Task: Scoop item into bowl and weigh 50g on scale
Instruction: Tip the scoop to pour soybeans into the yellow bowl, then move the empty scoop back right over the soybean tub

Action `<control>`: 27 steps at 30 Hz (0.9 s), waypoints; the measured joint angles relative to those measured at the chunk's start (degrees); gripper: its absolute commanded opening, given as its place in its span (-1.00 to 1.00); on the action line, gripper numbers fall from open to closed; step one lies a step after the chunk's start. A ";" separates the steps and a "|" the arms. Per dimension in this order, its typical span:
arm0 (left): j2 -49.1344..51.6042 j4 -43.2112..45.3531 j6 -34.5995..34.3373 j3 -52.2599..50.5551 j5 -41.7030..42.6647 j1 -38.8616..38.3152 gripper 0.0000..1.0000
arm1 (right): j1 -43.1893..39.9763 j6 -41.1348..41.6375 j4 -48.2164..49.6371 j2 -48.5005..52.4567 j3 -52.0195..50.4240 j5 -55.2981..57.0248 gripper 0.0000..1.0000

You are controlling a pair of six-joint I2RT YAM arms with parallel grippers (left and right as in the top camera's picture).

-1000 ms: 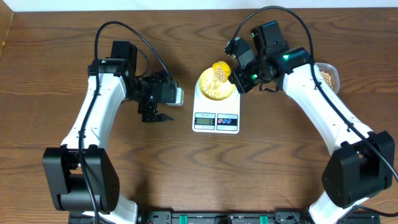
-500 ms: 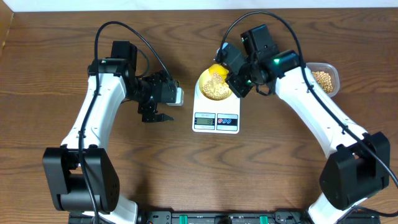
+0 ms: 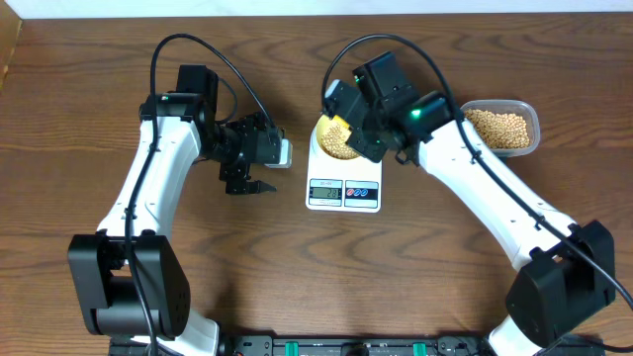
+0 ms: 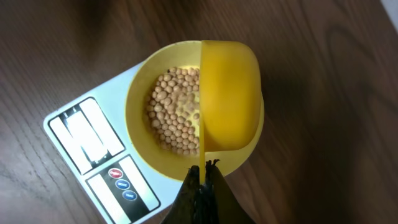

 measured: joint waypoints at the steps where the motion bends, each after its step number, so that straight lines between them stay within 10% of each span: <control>1: 0.00 0.00 0.00 0.00 0.00 0.00 0.95 | 0.46 -0.42 0.02 0.00 0.00 0.48 -0.98; 27: 0.00 0.02 0.00 0.00 0.02 0.02 0.95 | -1.16 5.64 -12.20 -0.04 13.18 3.82 -0.98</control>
